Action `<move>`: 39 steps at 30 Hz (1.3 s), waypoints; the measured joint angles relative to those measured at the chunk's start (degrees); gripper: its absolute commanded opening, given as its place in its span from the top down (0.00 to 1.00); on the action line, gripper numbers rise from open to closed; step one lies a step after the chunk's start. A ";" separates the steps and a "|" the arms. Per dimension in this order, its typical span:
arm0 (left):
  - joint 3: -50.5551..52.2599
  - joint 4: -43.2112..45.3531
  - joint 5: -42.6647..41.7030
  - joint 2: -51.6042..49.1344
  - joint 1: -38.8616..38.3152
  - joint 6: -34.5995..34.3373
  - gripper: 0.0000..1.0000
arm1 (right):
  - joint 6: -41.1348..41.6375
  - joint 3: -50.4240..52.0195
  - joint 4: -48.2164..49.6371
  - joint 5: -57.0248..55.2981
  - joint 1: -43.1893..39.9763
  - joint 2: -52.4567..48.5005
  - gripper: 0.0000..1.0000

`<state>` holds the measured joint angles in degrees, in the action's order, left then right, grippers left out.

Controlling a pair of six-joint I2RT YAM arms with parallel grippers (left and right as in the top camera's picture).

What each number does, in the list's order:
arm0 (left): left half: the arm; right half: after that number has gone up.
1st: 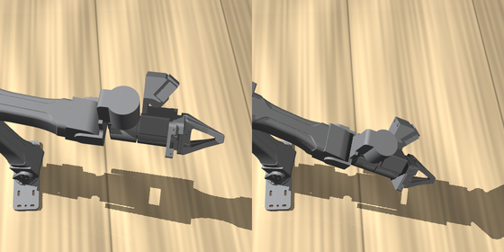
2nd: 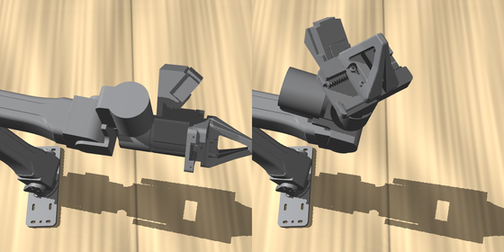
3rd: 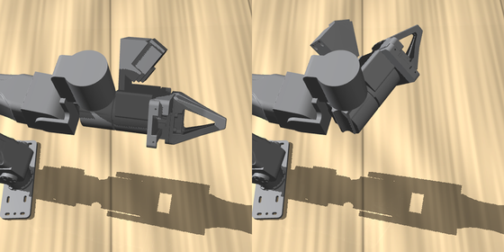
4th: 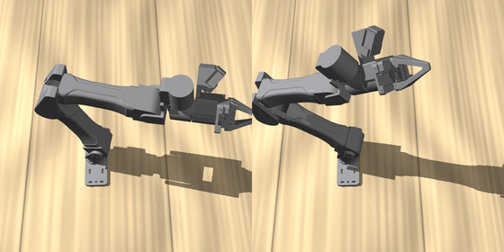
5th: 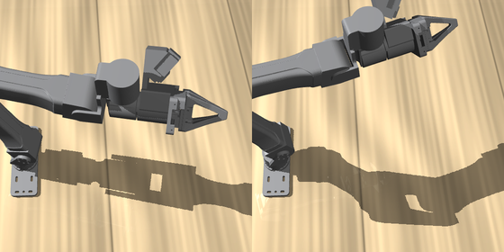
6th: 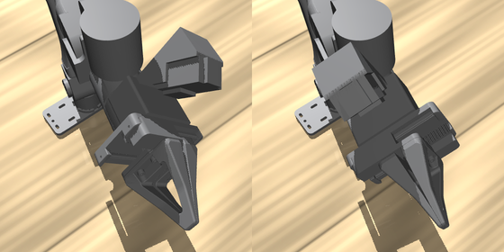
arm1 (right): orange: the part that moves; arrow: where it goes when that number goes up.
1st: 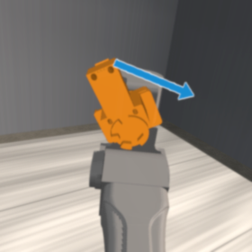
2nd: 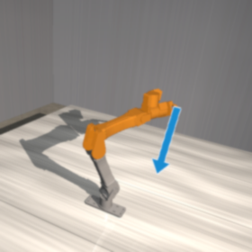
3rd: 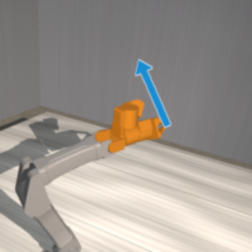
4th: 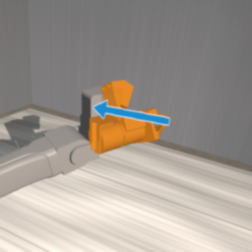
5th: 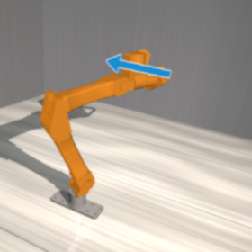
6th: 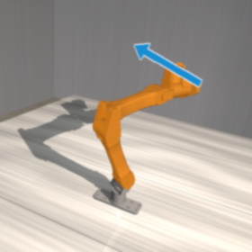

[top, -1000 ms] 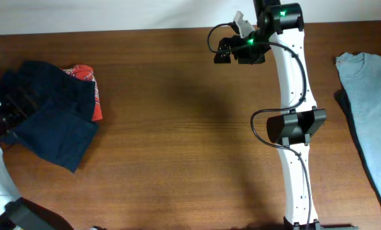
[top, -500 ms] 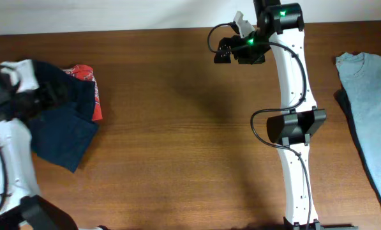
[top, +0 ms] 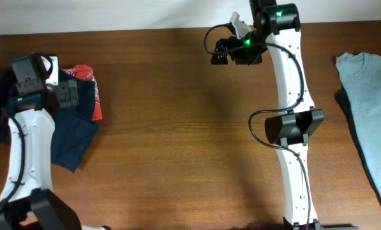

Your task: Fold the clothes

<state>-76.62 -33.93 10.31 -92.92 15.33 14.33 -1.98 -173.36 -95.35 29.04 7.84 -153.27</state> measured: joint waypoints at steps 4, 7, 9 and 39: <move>0.00 -2.01 1.60 -2.40 0.00 0.35 0.11 | 0.00 0.00 0.00 0.00 0.00 0.00 0.01; 0.00 -2.47 3.54 -4.15 0.00 -0.24 0.11 | 0.00 0.00 0.00 -0.02 0.00 0.00 0.01; 0.00 -2.47 5.57 -4.81 0.00 -0.96 0.17 | -0.02 0.00 0.00 -0.02 0.00 0.00 0.01; -1.14 1.66 12.55 -8.83 0.00 -8.87 0.98 | 0.00 0.00 1.05 -0.02 0.00 0.00 0.01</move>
<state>-77.76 -32.27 22.85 -101.75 15.33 5.45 -1.98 -173.36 -94.30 29.02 7.84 -153.27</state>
